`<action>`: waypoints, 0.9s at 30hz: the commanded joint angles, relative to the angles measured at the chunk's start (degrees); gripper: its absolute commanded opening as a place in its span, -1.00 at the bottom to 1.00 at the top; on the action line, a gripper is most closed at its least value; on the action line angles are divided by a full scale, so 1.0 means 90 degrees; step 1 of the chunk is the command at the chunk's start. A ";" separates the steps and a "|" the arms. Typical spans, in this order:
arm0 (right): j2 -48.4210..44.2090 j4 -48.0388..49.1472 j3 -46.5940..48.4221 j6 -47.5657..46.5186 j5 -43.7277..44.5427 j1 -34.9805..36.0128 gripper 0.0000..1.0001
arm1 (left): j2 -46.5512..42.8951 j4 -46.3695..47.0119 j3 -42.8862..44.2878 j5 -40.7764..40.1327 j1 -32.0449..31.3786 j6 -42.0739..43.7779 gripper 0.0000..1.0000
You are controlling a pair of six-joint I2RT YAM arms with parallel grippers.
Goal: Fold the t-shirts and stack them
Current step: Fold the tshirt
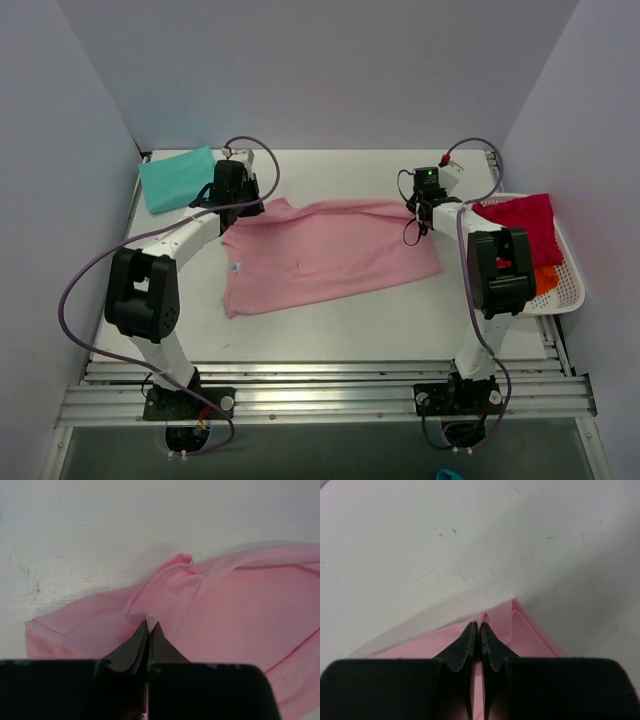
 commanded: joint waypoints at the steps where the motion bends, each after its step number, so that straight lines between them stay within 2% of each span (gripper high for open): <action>1: -0.0491 0.0104 -0.0334 0.0078 0.0221 0.0062 -1.00 | -0.0569 0.0326 -0.0354 -0.0391 -0.0178 0.0095 -0.95; 12: -0.1145 0.0183 -0.1213 0.0205 0.0455 0.0072 -1.00 | -0.1605 0.0404 -0.1799 -0.1357 -0.0706 -0.0052 -0.95; 22: -0.1565 0.0368 -0.2111 0.0508 0.0699 0.0053 -1.00 | -0.2074 0.0296 -0.2776 -0.2831 -0.1399 -0.0597 -0.95; 23: -0.1585 0.0358 -0.2180 0.0576 0.0806 0.0053 -0.92 | -0.2094 0.0209 -0.2883 -0.3171 -0.1467 -0.0705 -0.92; 24: -0.1566 0.0300 -0.2258 0.0722 0.0894 0.0062 -0.66 | -0.2104 0.0131 -0.2922 -0.3387 -0.1642 -0.0813 -0.84; 25: -0.1556 0.0251 -0.2297 0.0781 0.0962 0.0053 0.10 | -0.2085 -0.0131 -0.2942 -0.3641 -0.1750 -0.1123 -0.42; 26: -0.1556 0.0154 -0.2327 0.0830 0.1089 0.0053 0.42 | -0.2065 -0.0317 -0.2942 -0.4204 -0.1867 -0.1310 -0.21; 27: -0.1556 0.0105 -0.2366 0.0888 0.1167 0.0053 0.85 | -0.2007 -0.0522 -0.2933 -0.4519 -0.1994 -0.1515 0.02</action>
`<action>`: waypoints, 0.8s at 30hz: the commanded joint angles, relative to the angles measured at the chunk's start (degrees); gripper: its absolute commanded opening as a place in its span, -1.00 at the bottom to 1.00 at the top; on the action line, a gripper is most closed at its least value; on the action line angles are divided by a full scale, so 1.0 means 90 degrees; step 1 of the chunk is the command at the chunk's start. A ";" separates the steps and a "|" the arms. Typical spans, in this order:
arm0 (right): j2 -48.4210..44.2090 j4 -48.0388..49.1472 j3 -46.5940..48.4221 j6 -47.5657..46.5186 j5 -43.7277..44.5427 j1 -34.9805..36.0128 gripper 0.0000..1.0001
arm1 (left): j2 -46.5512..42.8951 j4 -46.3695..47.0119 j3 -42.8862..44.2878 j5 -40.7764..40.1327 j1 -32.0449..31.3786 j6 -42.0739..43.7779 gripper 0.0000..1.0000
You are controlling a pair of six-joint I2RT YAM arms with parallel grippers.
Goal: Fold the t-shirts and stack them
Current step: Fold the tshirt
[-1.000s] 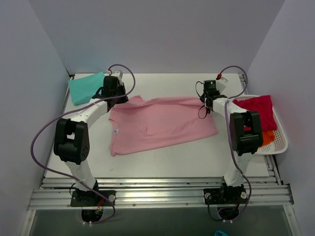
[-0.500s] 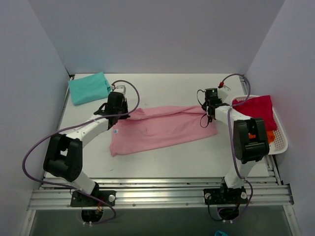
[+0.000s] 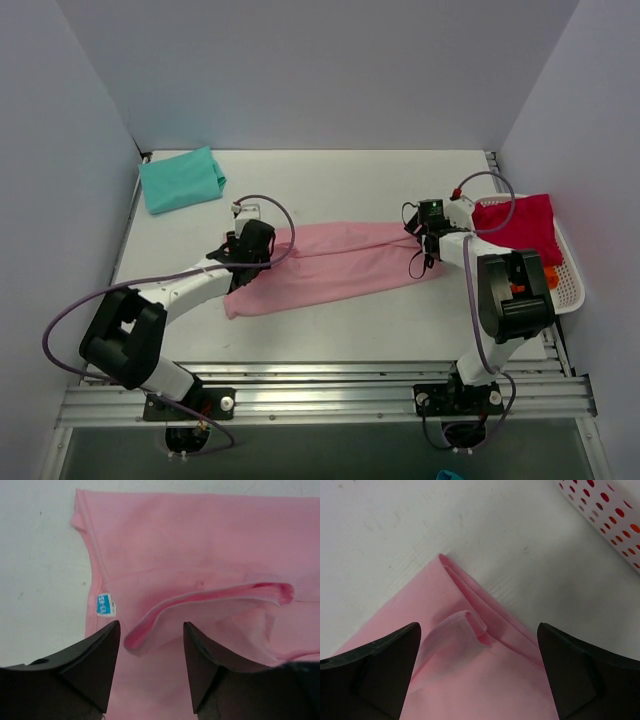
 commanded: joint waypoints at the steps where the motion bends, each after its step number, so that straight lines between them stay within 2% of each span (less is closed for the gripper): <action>1: -0.0278 -0.0197 -0.0185 0.0325 0.0602 0.0019 0.99 | -0.0117 -0.0908 0.0040 -0.1652 -0.0585 -0.1269 0.31; 2: -0.0298 -0.0255 -0.0225 0.0365 0.0631 0.0009 1.00 | -0.0078 -0.1299 0.0059 -0.2013 -0.0743 -0.1680 0.68; 4: -0.0424 -0.0343 -0.0283 0.0453 0.0768 0.0009 1.00 | 0.0020 -0.2303 0.0215 -0.2854 -0.1230 -0.2926 0.80; 6: -0.0648 -0.0421 -0.0332 0.0502 0.0798 0.0009 1.00 | -0.0019 -0.2757 0.0264 -0.3459 -0.1515 -0.3770 0.92; 8: -0.0834 -0.0499 -0.0274 0.0502 0.0807 0.0028 1.00 | -0.0145 -0.2817 0.0265 -0.3599 -0.1624 -0.3823 0.94; 9: -0.0932 -0.0519 -0.0235 0.0473 0.0798 0.0038 1.00 | -0.0349 -0.2730 0.0265 -0.3619 -0.1624 -0.3765 0.94; 12: -0.1264 -0.0646 -0.0021 0.0385 0.0798 0.0106 1.00 | -0.0798 -0.1911 0.0255 -0.3464 -0.1575 -0.2618 0.96; 13: -0.1303 -0.0646 0.0019 0.0365 0.0769 0.0126 1.00 | -0.0907 -0.1319 0.0226 -0.3317 -0.1517 -0.2332 0.95; 17: -0.1236 -0.0637 0.0224 0.0326 0.0613 0.0224 1.00 | -0.1064 -0.0065 0.0225 -0.2108 -0.0834 -0.1344 0.95; 20: -0.1021 -0.0569 0.0332 0.0326 0.0506 0.0272 0.99 | -0.0723 0.0423 0.0487 -0.1463 -0.0374 -0.0914 0.95; 24: -0.0689 -0.0334 0.0361 0.0258 0.0301 0.0331 0.91 | 0.0368 0.1156 0.0956 -0.0749 -0.0081 -0.0114 0.96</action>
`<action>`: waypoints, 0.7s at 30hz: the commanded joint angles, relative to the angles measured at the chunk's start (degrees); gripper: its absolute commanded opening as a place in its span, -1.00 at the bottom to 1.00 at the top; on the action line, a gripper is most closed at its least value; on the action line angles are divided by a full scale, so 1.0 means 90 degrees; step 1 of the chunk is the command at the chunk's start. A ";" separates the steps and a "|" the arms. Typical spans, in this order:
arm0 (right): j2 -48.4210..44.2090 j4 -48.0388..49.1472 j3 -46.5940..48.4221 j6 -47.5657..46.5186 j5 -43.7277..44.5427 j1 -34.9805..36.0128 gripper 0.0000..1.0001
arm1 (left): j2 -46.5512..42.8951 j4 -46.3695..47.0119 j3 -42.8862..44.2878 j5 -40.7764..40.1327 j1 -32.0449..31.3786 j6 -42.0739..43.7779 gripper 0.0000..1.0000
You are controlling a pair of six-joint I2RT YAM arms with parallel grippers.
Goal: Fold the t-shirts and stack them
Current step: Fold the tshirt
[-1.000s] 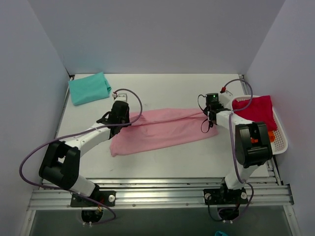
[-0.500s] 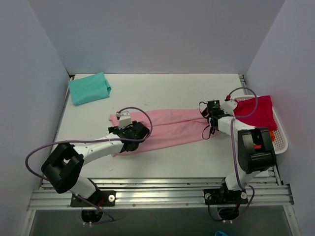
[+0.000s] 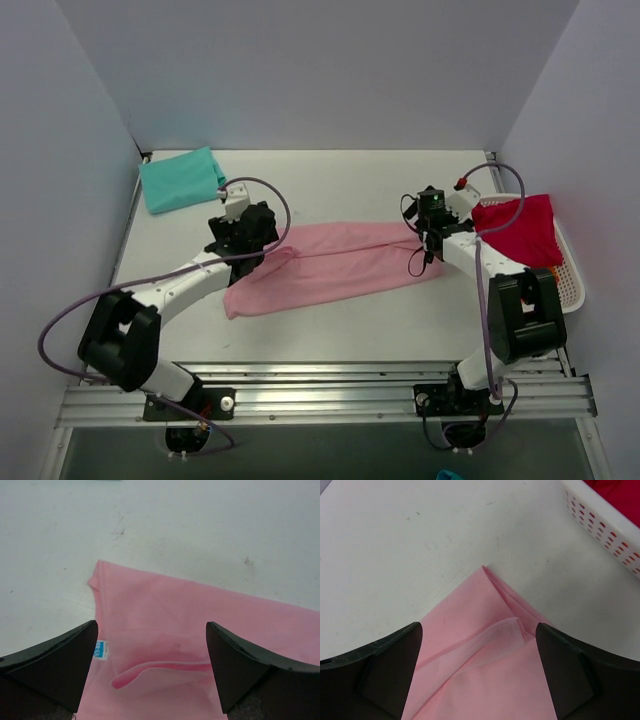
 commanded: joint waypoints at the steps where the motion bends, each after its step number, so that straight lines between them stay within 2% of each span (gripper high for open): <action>1: 0.0285 0.0190 0.0172 -0.0099 -0.0130 0.0069 0.81 | 0.0876 0.1309 0.0566 0.1087 0.0278 0.0971 0.96; 3: 0.0344 0.0298 0.0113 -0.0177 -0.0237 0.0069 0.66 | 0.1509 0.1371 0.0926 0.1536 0.0435 0.1001 1.00; 4: 0.0354 0.0357 0.0094 -0.0207 -0.0247 0.0059 0.45 | 0.1716 0.1429 0.1025 0.1693 0.0581 0.1001 1.00; 5: 0.0364 0.0377 0.0074 -0.0284 -0.0247 0.0059 0.33 | 0.1892 0.1439 0.1113 0.1840 0.0631 0.0981 0.85; 6: 0.0354 0.0377 0.0064 -0.0314 -0.0218 0.0049 0.18 | 0.2174 0.1458 0.1240 0.1996 0.0679 0.0942 0.83; 7: 0.0344 0.0358 0.0064 -0.0324 -0.0199 0.0040 -0.13 | 0.2303 0.1526 0.1290 0.2075 0.0719 0.0932 0.79; 10: 0.0286 0.0338 0.0054 -0.0334 -0.0189 -0.0009 -0.36 | 0.2587 0.1537 0.1349 0.2261 0.0826 0.0845 0.53; 16: 0.0266 0.0348 0.0054 -0.0314 -0.0140 -0.0029 -0.39 | 0.2149 0.1654 0.0852 0.2602 0.0817 0.0727 -0.08; 19: 0.0325 0.0357 0.0025 -0.0295 -0.0130 -0.0048 -0.40 | 0.1709 0.1664 0.0412 0.2701 0.0661 0.0659 -0.21; 21: 0.0363 0.0367 -0.0004 -0.0295 -0.0159 -0.0039 -0.41 | 0.1417 0.1644 0.0129 0.2652 0.0515 0.0610 -0.22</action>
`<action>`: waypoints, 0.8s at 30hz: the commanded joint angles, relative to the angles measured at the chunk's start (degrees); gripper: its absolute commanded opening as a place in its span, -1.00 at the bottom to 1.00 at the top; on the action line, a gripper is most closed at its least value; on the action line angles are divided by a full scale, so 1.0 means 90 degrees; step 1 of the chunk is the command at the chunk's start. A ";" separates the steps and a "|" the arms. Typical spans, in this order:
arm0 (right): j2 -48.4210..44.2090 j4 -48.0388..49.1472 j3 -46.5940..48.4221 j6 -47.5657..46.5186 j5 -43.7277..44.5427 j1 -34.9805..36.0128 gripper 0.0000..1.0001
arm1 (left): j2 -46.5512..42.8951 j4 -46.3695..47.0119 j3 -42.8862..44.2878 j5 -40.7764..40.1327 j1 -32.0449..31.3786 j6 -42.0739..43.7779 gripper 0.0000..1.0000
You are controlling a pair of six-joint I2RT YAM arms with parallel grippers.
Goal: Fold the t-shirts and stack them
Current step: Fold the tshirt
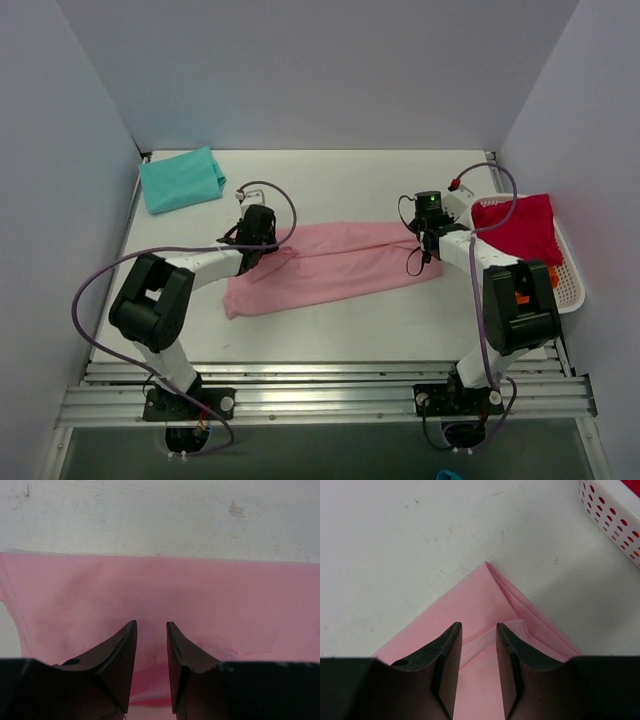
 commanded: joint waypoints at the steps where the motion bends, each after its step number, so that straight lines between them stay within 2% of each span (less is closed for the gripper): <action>1: -0.0059 0.0115 -0.0040 -0.0028 0.0112 -0.0048 -0.40 | -0.0683 0.0231 -0.0326 0.0153 -0.0364 -0.0210 -0.23; 3: -0.0059 0.0115 -0.0080 -0.0028 0.0122 -0.0058 -0.40 | -0.0868 0.0162 -0.0540 0.0172 -0.0570 -0.0318 -0.23; 11: -0.0166 0.0173 -0.0216 -0.0047 0.0083 -0.0087 -0.40 | -0.1190 -0.0297 -0.1117 0.0017 -0.2161 -0.1060 -0.28; 16: -0.0254 0.0173 -0.0265 -0.0047 0.0093 -0.0107 -0.38 | -0.1961 -0.0999 -0.1235 -0.0637 -0.2846 -0.1471 -0.28; 17: -0.0322 0.0173 -0.0285 -0.0047 0.0103 -0.0107 -0.35 | -0.2282 -0.1126 -0.1206 -0.0793 -0.2924 -0.1471 -0.25; 21: -0.0449 0.0144 -0.0324 -0.0037 0.0112 -0.0107 -0.28 | -0.2851 -0.1672 -0.1157 -0.1788 -0.2866 -0.1636 0.12; 24: -0.0440 0.0125 -0.0314 -0.0047 0.0200 -0.0126 -0.27 | -0.3017 -0.1742 -0.1205 -0.2083 -0.2681 -0.1696 0.23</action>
